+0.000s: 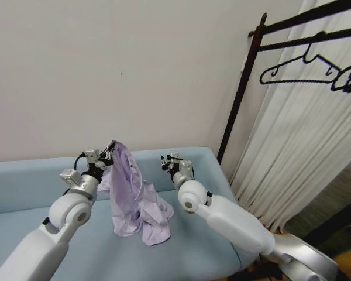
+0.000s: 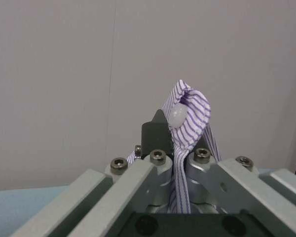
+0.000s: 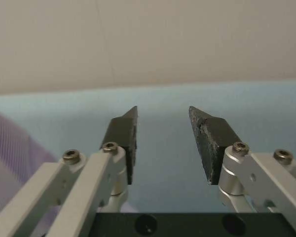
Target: Pick up the clothes from the sofa and hang them on the clothes hanger.
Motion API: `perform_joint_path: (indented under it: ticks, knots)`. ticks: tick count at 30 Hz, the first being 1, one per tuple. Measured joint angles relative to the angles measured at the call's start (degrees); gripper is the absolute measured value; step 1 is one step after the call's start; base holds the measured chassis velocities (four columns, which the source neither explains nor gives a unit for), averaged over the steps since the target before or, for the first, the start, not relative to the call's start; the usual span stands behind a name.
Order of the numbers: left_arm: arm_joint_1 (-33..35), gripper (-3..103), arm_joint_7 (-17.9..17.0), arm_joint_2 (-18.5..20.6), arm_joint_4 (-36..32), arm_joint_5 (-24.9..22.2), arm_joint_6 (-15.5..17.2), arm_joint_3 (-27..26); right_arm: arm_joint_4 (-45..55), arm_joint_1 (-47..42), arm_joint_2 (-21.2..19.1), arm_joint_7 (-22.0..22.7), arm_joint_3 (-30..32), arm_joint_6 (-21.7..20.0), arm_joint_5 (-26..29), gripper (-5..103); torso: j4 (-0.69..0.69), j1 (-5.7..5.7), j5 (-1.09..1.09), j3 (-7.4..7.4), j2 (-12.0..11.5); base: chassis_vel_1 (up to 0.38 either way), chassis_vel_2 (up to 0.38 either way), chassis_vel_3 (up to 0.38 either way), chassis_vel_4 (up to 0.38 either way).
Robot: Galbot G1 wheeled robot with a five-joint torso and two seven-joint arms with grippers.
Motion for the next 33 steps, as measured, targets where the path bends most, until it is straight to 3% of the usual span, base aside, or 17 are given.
perform_joint_path:
  ticks: [7,14,16,18,29,33]
  knots:
    - [-1.0,0,-1.0,0.0,1.2,0.0,0.1,1.5,4.2,-5.2,1.7,4.3,-4.6,0.0,6.0,60,0.01,0.0,0.0,-0.01,0.0,0.0,0.0,0.0,0.0]
    - [-2.1,0,-1.6,0.2,1.9,0.0,0.2,2.3,-1.7,-8.4,7.4,5.5,-7.6,2.2,3.2,92,0.01,0.0,-0.01,0.0,0.0,0.0,0.0,0.0,0.0]
    - [-2.1,0,-1.6,0.3,2.0,0.0,0.2,2.3,-3.1,-8.5,8.4,5.6,-7.7,2.5,2.8,92,0.01,0.0,-0.01,0.0,0.0,0.0,0.0,0.0,0.0]
    - [-2.1,0,-1.6,0.3,1.9,0.0,0.3,2.3,-6.1,-8.7,10.3,5.6,-7.8,2.9,1.5,99,0.02,0.0,-0.01,0.0,0.0,0.0,0.0,0.0,0.0]
    - [-1.4,0,-1.7,0.2,1.2,-0.1,0.4,1.8,-15.2,-9.4,17.4,4.4,-7.7,4.3,-3.2,101,0.01,0.0,-0.01,0.0,0.0,0.0,0.0,0.0,0.0]
    - [-1.0,0,-1.7,0.3,0.9,-0.3,0.4,1.1,-16.0,-9.4,18.0,4.5,-7.7,4.3,-3.6,86,0.01,0.0,-0.01,0.0,0.0,0.0,0.0,0.0,0.0]
